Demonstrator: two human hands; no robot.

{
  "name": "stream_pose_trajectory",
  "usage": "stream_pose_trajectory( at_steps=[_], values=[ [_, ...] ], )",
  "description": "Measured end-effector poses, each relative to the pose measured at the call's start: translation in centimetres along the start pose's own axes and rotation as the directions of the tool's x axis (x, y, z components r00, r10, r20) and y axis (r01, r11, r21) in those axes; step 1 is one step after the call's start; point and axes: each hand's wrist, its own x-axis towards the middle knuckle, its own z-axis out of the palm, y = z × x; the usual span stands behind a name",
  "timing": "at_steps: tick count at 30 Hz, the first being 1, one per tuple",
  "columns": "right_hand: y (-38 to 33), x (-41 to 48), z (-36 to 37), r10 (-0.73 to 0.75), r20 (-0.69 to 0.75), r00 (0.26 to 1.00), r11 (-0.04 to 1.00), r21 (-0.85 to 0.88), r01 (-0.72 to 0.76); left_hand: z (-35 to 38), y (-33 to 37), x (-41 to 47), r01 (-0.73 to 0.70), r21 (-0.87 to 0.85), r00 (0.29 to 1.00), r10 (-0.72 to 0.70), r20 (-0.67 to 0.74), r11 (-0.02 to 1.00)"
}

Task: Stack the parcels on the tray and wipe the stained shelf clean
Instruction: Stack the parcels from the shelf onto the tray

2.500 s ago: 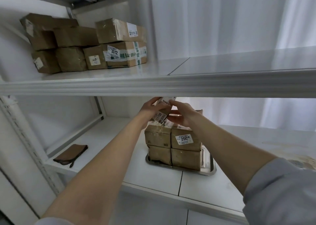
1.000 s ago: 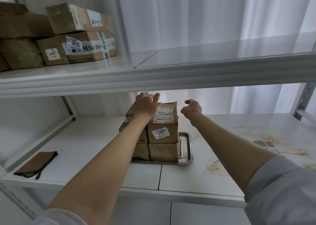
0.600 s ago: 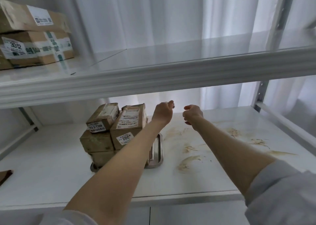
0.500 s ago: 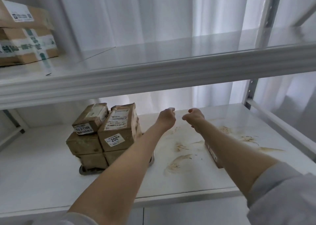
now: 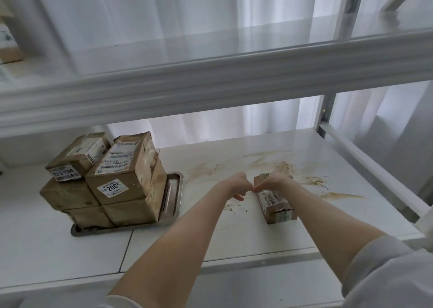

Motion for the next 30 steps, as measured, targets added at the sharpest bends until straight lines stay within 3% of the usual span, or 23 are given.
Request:
stream_pose_trajectory(
  at_steps=[4,9,14,17,21,25,30],
  values=[
    [-0.8,-2.7,0.2,-0.075,-0.026,0.997,0.997,-0.028,0.074,-0.6,-0.8,-0.2,0.019,-0.016,0.999,-0.020,-0.048,1.000],
    [-2.3,-3.3,0.4,-0.237,0.140,0.961,0.970,0.080,0.228,-2.1,-2.1,-1.3,0.038,-0.034,0.990,-0.042,-0.137,0.999],
    [-4.8,-5.7,0.8,-0.389,0.217,0.895,0.862,0.430,0.270,-4.5,-3.5,-3.6,0.001,-0.159,0.948,-0.052,-0.315,0.987],
    [-6.5,-6.8,1.1,-0.485,0.204,0.850,0.761,0.578,0.295,-6.0,-4.5,-5.1,0.011,-0.321,0.948,-0.112,-0.297,0.947],
    [-8.0,-7.9,1.3,-0.565,0.186,0.804,0.630,0.726,0.275,-7.5,-6.3,-6.5,0.053,-0.462,0.962,-0.170,-0.214,0.885],
    [-9.1,-9.4,1.3,-0.584,0.179,0.792,0.521,0.831,0.197,-9.3,-7.8,-7.6,-0.023,-0.582,0.956,-0.153,-0.252,0.813],
    [-10.1,-10.8,1.5,-0.582,0.208,0.786,0.422,0.904,0.073,-11.5,-8.4,-8.6,-0.067,-0.607,0.967,-0.099,-0.237,0.792]
  ],
)
